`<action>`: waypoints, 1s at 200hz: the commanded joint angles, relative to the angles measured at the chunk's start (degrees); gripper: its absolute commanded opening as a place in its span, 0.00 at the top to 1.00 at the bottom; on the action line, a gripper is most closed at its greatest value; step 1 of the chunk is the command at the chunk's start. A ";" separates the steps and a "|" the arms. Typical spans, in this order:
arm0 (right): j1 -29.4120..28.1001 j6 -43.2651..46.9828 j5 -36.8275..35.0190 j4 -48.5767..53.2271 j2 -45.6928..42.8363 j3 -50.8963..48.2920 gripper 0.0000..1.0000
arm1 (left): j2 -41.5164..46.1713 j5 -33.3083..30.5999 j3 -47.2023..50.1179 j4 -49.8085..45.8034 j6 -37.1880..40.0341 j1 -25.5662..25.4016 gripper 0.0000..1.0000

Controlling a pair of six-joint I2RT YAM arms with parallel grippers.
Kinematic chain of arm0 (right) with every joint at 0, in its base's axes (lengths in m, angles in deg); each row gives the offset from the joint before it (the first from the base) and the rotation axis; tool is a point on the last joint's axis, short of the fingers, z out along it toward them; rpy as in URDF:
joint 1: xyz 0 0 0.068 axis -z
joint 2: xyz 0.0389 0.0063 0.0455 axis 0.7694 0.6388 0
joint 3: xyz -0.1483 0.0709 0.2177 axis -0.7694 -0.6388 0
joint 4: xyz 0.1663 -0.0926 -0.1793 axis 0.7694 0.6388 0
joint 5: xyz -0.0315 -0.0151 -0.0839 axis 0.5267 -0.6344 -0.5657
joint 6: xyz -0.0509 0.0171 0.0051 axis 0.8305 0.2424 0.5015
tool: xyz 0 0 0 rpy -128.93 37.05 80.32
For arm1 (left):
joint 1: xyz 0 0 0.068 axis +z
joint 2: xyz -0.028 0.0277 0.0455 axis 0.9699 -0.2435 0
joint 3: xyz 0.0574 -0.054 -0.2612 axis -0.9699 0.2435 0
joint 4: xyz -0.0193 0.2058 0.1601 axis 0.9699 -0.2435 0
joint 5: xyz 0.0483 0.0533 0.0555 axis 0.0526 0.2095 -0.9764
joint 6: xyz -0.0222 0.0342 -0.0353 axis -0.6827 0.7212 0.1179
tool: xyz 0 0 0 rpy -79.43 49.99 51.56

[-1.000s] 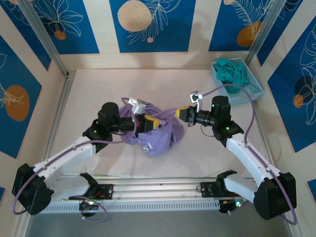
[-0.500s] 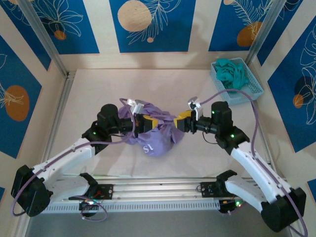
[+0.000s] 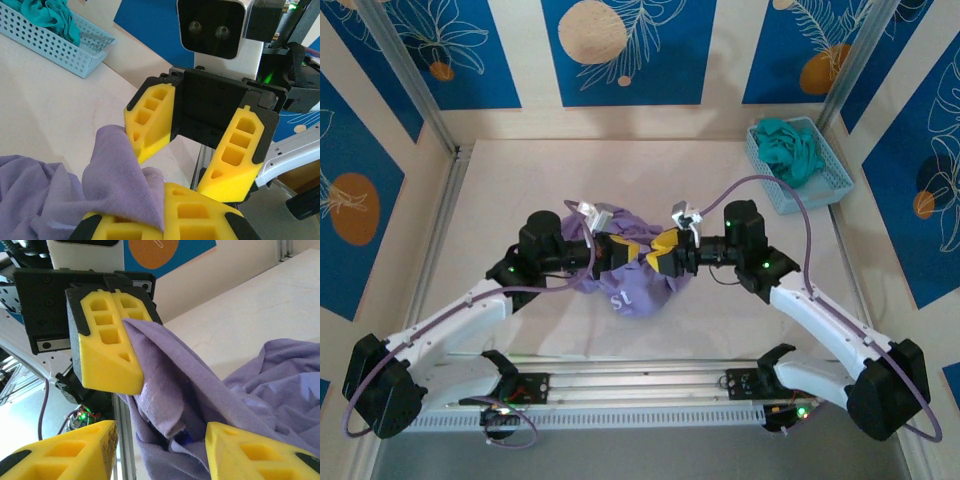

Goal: Fold the inside-out t-shirt

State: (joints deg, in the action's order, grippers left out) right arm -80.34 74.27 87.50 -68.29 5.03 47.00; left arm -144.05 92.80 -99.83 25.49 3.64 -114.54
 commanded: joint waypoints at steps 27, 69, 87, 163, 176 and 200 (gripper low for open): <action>-0.90 0.17 3.30 -2.31 2.11 1.66 0.60 | 1.01 -0.02 -2.29 -0.10 1.39 0.32 1.00; -0.92 -0.45 2.57 -2.93 1.47 1.41 0.83 | 0.98 -0.02 -2.22 -0.10 1.42 0.38 1.00; -0.90 -0.73 2.22 -2.89 0.78 1.62 0.96 | 0.99 -0.06 -2.05 -0.19 1.49 0.32 1.00; -0.64 -5.19 3.92 -0.25 -2.58 5.08 1.00 | 3.46 -6.88 0.11 -7.50 7.05 0.37 0.61; -0.63 -6.22 3.98 0.37 -2.55 6.06 1.00 | 4.26 -5.75 1.42 -6.03 5.88 0.39 0.56; -0.74 -7.46 3.63 2.67 -2.20 8.37 1.00 | 4.51 -3.75 2.74 -3.71 4.12 -0.01 0.51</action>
State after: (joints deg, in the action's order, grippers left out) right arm -81.00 69.25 90.13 -68.75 3.41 52.00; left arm -140.58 87.73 -98.72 19.87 8.34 -114.54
